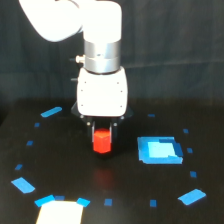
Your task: Pick up the red object from the table
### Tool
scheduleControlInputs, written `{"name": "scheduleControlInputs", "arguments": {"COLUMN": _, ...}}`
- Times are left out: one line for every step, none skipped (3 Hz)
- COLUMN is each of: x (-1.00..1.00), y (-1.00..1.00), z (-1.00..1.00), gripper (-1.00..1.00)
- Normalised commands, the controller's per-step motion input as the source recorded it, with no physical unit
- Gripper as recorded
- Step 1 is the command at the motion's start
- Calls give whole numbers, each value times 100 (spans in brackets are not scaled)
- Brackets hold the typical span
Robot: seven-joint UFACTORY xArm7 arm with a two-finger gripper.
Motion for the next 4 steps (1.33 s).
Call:
{"name": "scheduleControlInputs", "arguments": {"x": -2, "y": -3, "z": 100, "gripper": -56}}
{"name": "scheduleControlInputs", "arguments": {"x": 63, "y": -49, "z": 100, "gripper": -100}}
{"name": "scheduleControlInputs", "arguments": {"x": 57, "y": -4, "z": 100, "gripper": -79}}
{"name": "scheduleControlInputs", "arguments": {"x": 58, "y": -32, "z": 100, "gripper": -80}}
